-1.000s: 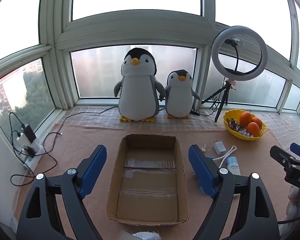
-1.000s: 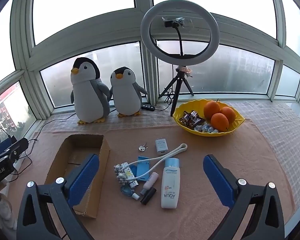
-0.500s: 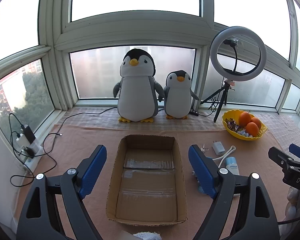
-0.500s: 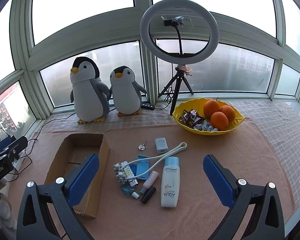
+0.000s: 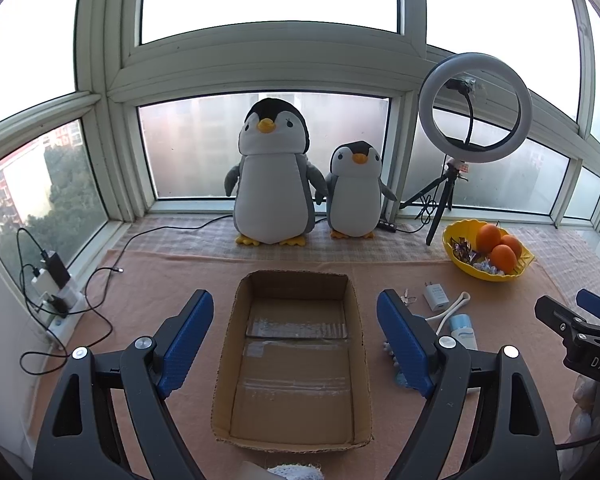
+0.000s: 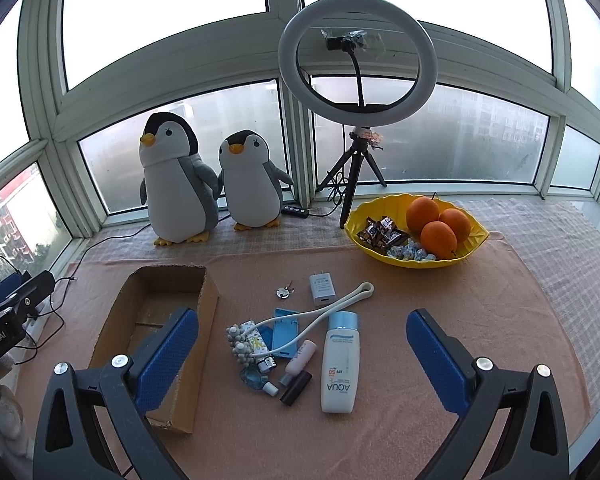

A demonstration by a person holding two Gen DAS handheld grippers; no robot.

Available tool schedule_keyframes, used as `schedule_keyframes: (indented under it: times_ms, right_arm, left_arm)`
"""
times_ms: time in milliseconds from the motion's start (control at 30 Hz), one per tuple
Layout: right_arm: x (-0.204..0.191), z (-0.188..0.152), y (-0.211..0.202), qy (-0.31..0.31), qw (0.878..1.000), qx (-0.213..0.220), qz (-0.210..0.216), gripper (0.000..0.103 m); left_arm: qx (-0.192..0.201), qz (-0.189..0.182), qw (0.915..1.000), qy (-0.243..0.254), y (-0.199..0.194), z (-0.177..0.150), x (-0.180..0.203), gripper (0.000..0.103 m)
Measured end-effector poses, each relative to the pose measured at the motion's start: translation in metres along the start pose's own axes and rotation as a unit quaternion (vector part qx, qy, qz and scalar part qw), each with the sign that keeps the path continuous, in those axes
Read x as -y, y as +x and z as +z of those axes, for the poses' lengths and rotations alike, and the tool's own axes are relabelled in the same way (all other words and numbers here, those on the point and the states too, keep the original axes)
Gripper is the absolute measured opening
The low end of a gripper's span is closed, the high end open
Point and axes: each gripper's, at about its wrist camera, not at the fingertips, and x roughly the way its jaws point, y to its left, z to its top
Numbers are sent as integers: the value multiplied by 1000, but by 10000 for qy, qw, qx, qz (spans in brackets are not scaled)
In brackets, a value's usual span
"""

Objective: Organize rigid objects

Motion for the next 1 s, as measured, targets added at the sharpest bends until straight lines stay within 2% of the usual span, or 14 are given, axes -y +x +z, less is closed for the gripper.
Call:
schedule_keyframes:
  times_ms: [1000]
  right_arm:
    - [-1, -1, 4, 28, 9999, -104, 10, 103]
  left_arm:
    - [14, -10, 10000, 32, 0, 5, 3, 84]
